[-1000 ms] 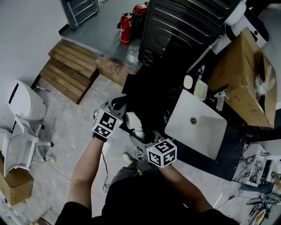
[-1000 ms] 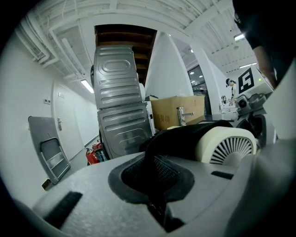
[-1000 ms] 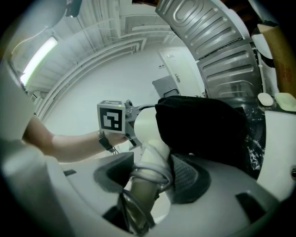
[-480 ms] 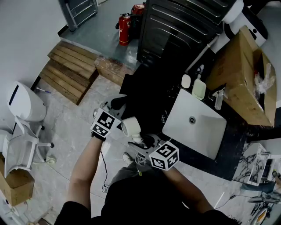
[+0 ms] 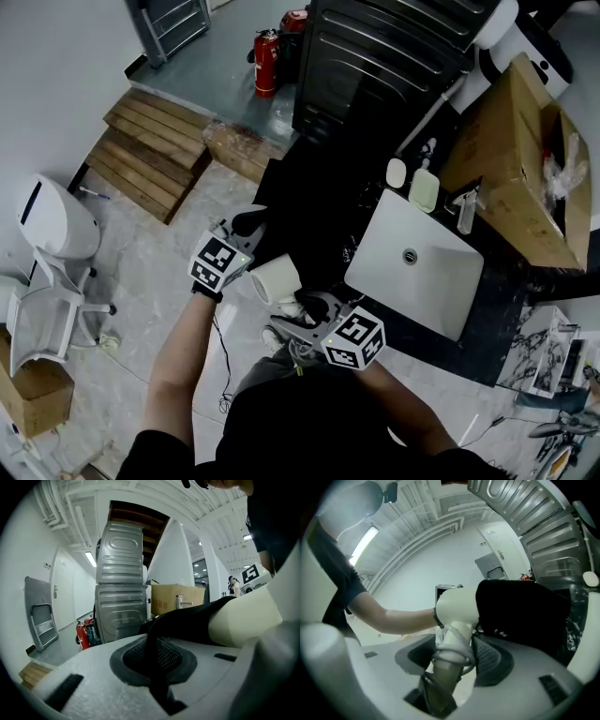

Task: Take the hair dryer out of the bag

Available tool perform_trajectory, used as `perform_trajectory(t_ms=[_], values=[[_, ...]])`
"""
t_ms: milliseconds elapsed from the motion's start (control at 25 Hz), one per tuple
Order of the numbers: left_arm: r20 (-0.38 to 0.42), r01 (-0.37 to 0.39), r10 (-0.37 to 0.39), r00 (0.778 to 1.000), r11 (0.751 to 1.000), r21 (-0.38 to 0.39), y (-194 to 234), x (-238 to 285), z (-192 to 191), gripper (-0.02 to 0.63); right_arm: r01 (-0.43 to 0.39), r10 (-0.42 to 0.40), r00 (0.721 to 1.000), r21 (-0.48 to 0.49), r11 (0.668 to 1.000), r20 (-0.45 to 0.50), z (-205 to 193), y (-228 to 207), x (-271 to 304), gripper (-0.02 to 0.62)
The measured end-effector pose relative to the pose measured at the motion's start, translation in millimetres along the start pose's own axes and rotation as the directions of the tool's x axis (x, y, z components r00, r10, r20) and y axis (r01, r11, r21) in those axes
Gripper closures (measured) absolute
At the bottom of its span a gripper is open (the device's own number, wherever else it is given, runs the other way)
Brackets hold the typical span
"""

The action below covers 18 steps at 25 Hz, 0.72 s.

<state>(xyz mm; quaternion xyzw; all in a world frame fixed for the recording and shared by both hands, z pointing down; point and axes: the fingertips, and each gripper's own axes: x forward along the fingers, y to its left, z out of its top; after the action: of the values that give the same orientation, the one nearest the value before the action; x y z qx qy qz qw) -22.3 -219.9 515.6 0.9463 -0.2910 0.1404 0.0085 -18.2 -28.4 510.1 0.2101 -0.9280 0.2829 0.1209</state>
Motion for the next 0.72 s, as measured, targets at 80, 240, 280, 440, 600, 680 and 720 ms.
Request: perform_trajectory(t_ms=[80, 240, 280, 440, 600, 680, 720], values=[[-0.003, -0.024, 0.024, 1.000, 0.999, -0.036, 6.2, -0.6, -3.8, 0.575, -0.018, 0.018, 1.000, -0.002, 1.000, 0.010, 2.3, 4.8, -2.1, 0.351], [-0.024, -0.041, 0.040, 0.999, 0.998, -0.046, 10.0, 1.3, -9.8, 0.575, -0.047, 0.047, 0.998, -0.002, 0.999, 0.037, 10.7, 14.8, -6.2, 0.351], [-0.034, -0.038, 0.037, 0.999, 0.999, -0.036, 8.7, 1.9, -11.6, 0.575, -0.051, 0.051, 0.998, 0.001, 0.999, 0.045, 13.1, 16.6, -7.5, 0.351], [-0.078, -0.019, 0.020, 0.997, 1.000, 0.015, -1.0, 4.9, -21.9, 0.575, -0.069, 0.067, 0.994, 0.026, 0.997, 0.086, 23.6, 21.1, -13.6, 0.351], [-0.102, -0.012, 0.013, 0.995, 1.000, 0.010, -6.4, 8.1, -31.0, 0.575, -0.114, 0.109, 0.987, 0.035, 0.993, 0.114, 32.4, 32.0, -15.6, 0.351], [-0.104, -0.015, 0.014, 0.994, 1.000, -0.005, -5.0, 9.2, -32.7, 0.575, -0.134, 0.129, 0.985, 0.033, 0.990, 0.116, 33.9, 38.0, -14.9, 0.350], [-0.104, -0.015, 0.014, 0.994, 1.000, -0.012, -3.9, 9.8, -32.9, 0.575, -0.142, 0.138, 0.984, 0.030, 0.989, 0.115, 34.3, 40.6, -14.2, 0.351]])
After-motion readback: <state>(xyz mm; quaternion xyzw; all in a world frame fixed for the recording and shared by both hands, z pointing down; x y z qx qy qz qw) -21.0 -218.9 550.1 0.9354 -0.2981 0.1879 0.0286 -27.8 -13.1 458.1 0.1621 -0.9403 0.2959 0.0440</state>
